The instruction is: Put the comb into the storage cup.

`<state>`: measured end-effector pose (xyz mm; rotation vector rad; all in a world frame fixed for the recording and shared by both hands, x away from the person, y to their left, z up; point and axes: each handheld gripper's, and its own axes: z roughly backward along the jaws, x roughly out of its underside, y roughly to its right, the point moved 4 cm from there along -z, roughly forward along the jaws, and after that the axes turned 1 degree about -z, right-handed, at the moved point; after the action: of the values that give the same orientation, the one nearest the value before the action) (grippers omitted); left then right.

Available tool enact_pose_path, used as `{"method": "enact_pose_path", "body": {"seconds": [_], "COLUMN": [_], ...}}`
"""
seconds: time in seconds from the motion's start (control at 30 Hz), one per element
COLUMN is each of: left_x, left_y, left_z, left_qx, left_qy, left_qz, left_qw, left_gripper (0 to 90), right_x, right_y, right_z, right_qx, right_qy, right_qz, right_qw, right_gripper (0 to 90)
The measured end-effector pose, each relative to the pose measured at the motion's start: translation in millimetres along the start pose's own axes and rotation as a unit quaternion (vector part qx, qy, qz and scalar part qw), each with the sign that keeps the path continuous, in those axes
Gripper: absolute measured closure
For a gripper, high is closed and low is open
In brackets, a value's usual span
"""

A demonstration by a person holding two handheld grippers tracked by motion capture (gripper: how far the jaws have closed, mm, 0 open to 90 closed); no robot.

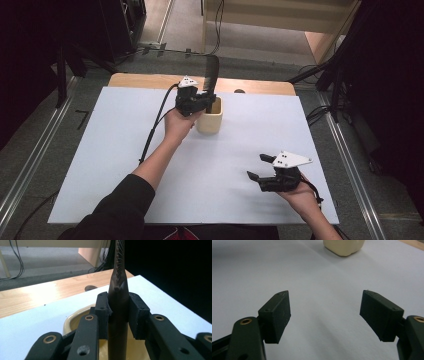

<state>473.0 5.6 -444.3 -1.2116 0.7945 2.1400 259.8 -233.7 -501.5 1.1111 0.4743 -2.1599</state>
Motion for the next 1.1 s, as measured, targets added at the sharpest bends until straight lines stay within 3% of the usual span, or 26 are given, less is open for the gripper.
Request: {"method": "enact_pose_path", "body": {"seconds": [0.43,0.53,0.57,0.6,0.63,0.8,0.9,1.1], "left_x": [4.8,3.0,1.7,0.2,-1.1,-6.5,-7.7,-6.1], "left_y": [-1.9,-2.0,-2.2,-2.4,-2.7,-5.2,-6.1,-4.6], "left_z": [-1.2,0.8,2.6,4.4,6.4,16.3,21.4,32.6], "left_qx": [-0.001,0.016,0.018,0.019,0.016,0.020,0.036,0.047], "left_qy": [-0.010,-0.006,-0.004,-0.001,0.001,0.005,-0.002,-0.017], "left_qz": [-0.002,0.014,0.015,0.013,0.009,0.017,0.032,0.030], "left_qw": [0.9999,0.9998,0.9997,0.9997,0.9998,0.9996,0.9988,0.9983], "left_gripper": [72.5,65.0,58.1,45.1,41.3,35.3,34.4,33.9], "right_x": [0.2,0.2,0.2,0.2,0.1,-0.2,-0.2,-0.1], "right_y": [-0.2,-0.4,-0.4,-0.8,-0.7,-0.9,-0.8,-1.4], "right_z": [-0.1,-0.1,-0.1,-0.2,-0.3,-1.0,-0.8,0.0], "right_qx": [0.001,0.000,0.000,-0.001,-0.001,-0.002,-0.001,0.000], "right_qy": [-0.002,-0.001,-0.002,-0.002,-0.001,-0.001,-0.001,-0.002], "right_qz": [0.000,0.001,0.003,0.003,0.003,0.004,0.004,0.002], "right_qw": [1.0000,1.0000,1.0000,1.0000,1.0000,1.0000,1.0000,1.0000], "right_gripper": [22.8,22.8,22.8,22.8,22.8,22.8,22.8,22.8]}}
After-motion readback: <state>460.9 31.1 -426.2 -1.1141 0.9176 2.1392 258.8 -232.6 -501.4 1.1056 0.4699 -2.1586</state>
